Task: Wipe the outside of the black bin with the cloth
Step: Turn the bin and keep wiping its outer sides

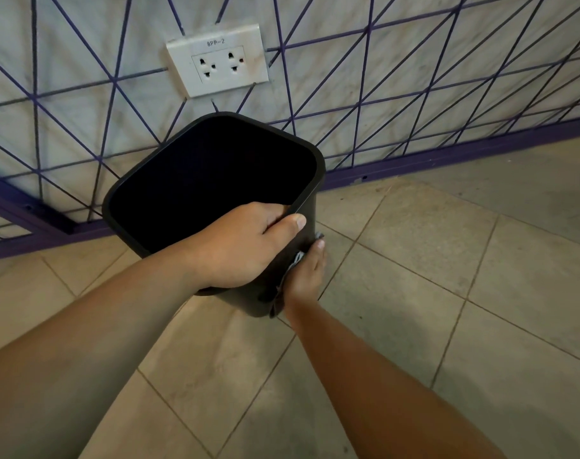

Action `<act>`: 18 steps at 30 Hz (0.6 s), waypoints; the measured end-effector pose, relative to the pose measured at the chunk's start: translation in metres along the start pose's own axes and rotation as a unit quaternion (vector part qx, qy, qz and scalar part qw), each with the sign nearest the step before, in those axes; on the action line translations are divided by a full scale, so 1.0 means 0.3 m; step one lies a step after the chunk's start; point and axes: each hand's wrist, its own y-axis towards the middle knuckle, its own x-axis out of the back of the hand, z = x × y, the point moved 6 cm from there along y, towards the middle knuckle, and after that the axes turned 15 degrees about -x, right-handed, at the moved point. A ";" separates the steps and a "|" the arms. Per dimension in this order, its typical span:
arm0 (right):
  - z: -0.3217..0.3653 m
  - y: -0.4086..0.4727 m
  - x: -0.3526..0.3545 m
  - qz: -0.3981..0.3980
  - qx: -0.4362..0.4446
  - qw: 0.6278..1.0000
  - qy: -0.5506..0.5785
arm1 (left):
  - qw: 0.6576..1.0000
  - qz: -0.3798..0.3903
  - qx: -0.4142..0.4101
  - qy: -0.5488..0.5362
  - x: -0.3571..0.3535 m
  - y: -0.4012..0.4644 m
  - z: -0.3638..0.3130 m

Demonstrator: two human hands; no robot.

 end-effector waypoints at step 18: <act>0.025 -0.147 0.065 0.107 -0.200 0.973 -0.034 | 0.999 -0.005 0.004 -0.031 0.011 -0.004 -0.026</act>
